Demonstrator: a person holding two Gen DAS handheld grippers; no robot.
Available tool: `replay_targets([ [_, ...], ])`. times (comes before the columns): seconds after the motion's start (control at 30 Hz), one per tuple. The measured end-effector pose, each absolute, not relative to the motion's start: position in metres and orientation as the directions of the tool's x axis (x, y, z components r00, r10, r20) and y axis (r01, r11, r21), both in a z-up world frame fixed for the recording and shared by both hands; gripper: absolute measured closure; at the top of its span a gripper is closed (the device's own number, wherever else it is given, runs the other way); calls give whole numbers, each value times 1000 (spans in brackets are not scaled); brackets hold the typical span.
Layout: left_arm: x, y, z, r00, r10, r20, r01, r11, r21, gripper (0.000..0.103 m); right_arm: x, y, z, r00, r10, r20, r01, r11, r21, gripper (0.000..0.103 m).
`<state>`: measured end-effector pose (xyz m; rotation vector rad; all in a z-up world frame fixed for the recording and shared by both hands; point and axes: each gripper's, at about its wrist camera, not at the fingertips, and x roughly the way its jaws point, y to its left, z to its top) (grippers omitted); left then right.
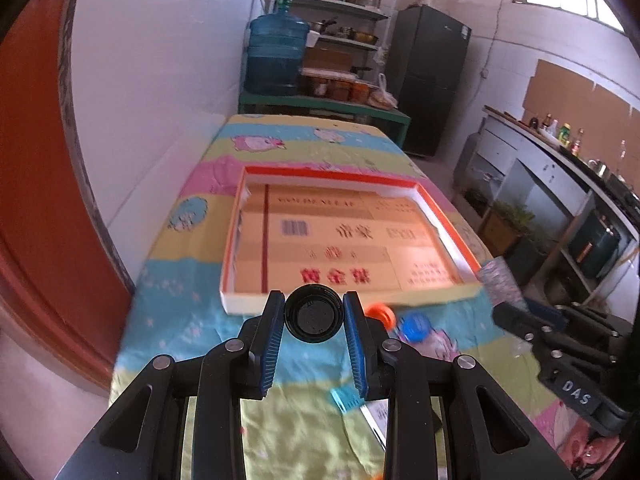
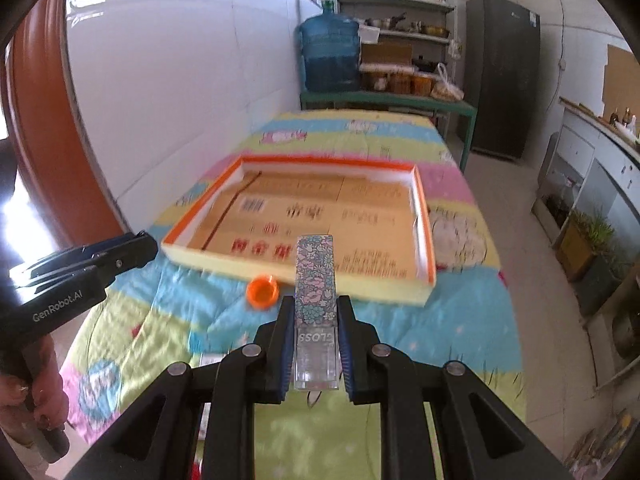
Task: Organize rigid objects
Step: 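Carry the gloss tube and black cap into the tray, lowering the right gripper's tube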
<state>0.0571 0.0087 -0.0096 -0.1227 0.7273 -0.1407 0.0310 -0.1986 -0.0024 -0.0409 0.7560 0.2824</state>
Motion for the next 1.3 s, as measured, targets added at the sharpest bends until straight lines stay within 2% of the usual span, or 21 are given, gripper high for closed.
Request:
replay_targets([
  [0.33, 107, 9, 8, 746, -135, -652, 69, 990, -126, 73, 76, -205, 14, 715, 265, -647, -254, 961, 113, 83],
  [0.6, 144, 14, 18, 777, -156, -609, 97, 987, -130, 73, 119, -211, 10, 706, 281, -651, -252, 958, 140, 83],
  [1.3, 205, 2, -58, 683, -176, -708, 107, 984, -142, 73, 171, -207, -45, 628, 280, -726, -233, 958, 168, 83],
])
